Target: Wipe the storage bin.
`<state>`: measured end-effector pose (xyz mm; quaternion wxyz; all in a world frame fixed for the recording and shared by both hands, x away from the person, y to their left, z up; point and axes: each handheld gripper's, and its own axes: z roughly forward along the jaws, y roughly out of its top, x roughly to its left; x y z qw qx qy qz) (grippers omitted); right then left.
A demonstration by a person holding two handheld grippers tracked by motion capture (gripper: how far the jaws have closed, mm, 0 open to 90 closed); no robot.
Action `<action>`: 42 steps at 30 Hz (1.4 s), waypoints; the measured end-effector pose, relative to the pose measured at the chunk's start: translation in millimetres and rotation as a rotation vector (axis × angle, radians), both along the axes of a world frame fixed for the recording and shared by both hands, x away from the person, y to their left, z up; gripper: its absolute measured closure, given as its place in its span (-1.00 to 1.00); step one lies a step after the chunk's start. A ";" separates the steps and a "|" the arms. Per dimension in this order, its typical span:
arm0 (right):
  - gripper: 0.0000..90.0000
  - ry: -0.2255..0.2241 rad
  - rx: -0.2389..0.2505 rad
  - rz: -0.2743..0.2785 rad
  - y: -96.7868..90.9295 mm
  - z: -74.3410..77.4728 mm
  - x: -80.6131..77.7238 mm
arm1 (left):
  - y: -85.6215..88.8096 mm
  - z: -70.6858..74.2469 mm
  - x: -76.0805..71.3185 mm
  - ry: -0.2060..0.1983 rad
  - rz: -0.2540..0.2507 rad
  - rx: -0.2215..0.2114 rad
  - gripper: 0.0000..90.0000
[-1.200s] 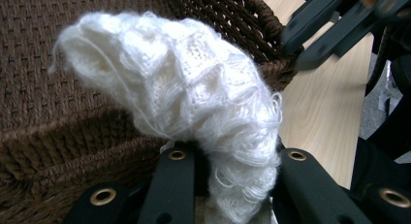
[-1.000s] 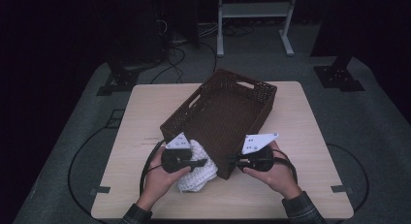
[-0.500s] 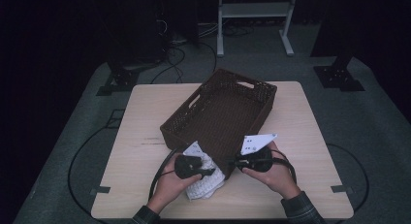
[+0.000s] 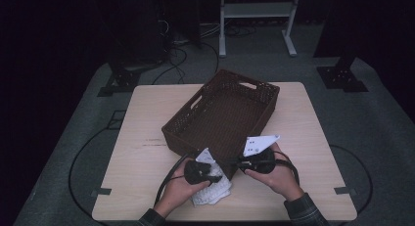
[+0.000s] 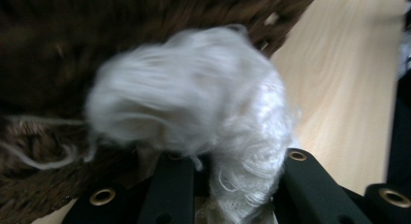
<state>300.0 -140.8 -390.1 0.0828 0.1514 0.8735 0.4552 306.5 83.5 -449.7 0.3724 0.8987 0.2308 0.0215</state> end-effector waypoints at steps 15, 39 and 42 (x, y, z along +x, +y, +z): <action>0.90 0.003 0.001 0.000 0.0 -0.1 0.3 | 13.6 52.2 -12.5 -0.077 -0.009 -0.159 0.67; 0.87 -0.019 0.024 -0.043 -10.5 3.6 -2.2 | 112.2 43.5 1.9 -0.074 0.221 -0.071 0.65; 0.86 -0.021 0.025 -0.054 -13.9 3.1 -1.9 | 129.3 34.4 5.8 -0.060 0.270 -0.055 0.65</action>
